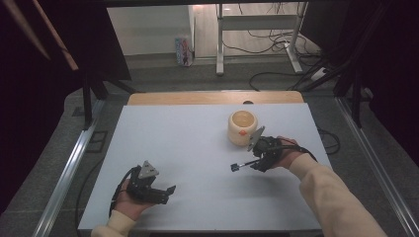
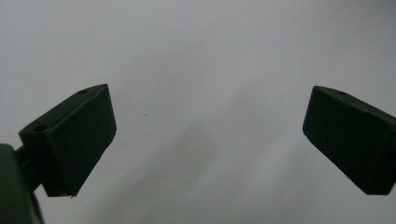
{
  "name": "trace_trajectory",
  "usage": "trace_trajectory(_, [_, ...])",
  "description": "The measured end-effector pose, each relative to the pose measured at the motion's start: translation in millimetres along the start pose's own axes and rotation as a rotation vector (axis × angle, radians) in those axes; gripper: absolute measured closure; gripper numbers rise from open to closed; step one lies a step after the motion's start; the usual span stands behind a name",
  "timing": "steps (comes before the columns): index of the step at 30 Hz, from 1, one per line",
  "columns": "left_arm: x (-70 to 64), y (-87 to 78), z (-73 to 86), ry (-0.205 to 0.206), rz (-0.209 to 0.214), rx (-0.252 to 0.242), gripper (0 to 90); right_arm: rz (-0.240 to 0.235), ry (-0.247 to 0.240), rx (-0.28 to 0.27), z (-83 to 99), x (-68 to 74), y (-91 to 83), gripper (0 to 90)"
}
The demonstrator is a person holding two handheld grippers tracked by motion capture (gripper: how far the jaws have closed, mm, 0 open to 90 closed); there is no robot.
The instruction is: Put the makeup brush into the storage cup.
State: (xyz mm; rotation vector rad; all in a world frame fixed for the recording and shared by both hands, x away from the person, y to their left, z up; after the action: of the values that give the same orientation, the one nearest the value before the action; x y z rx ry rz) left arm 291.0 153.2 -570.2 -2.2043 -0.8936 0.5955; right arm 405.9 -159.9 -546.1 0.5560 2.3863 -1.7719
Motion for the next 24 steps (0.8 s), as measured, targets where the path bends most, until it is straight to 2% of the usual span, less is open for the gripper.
trace_trajectory(6, [0.6,0.2,0.4,-0.002,0.002,0.003,4.0,-0.008,-0.034,0.020,0.0,-1.6,9.2,41.2])
trace_trajectory(15, [0.5,0.1,0.5,-0.001,0.002,0.004,4.0,-0.040,-0.112,0.055,-3.2,-4.4,20.4,57.1])
trace_trajectory(21, [0.9,0.1,0.6,-0.002,0.002,0.005,4.0,-0.041,-0.150,0.085,-2.1,-5.0,28.2,61.1])
trace_trajectory(24, [1.0,-0.1,0.7,-0.003,0.002,0.005,4.0,-0.057,-0.166,0.096,-1.5,-4.2,31.8,64.2])
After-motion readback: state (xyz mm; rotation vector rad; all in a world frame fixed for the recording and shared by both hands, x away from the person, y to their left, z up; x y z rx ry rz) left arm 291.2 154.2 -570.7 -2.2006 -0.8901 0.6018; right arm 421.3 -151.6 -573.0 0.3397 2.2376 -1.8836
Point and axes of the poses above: each handheld gripper's, and its own axes: y roughly forward along the jaws, z roughly out of its underside, x roughly to its left, the point moved 9 cm from there along y, roughly forward along the jaws, and after that the axes turned 9 degrees about z, right-handed, at the moved point
